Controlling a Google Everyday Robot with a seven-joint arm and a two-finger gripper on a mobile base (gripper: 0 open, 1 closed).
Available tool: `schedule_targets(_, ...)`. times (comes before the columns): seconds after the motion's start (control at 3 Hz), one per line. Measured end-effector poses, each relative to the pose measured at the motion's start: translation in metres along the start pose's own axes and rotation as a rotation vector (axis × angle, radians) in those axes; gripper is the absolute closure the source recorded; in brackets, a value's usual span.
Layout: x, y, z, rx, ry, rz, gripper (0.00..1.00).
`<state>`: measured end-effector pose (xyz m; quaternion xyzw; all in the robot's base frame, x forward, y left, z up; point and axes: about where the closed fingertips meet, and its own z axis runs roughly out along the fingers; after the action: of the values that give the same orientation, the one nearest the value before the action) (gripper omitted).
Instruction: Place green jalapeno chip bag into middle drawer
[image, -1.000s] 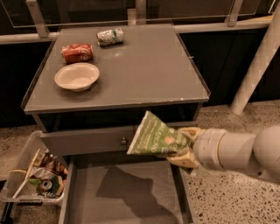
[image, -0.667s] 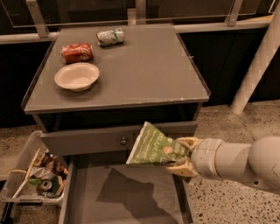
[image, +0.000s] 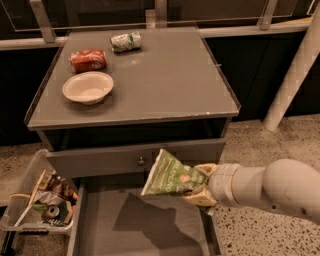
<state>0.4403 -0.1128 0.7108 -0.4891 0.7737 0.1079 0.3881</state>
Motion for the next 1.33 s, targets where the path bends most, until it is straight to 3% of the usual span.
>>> schedule_targets(0.33,0.058,0.017,0.065,-0.050,0.080,0.050,1.00)
schedule_targets(0.67,0.102,0.027,0.120,-0.051,0.118,0.071,1.00)
schedule_targets(1.0,0.122,0.024,0.167,-0.026,0.104,0.063,1.00)
schedule_targets(1.33,0.132,0.020,0.209,-0.027,0.045,0.036,1.00)
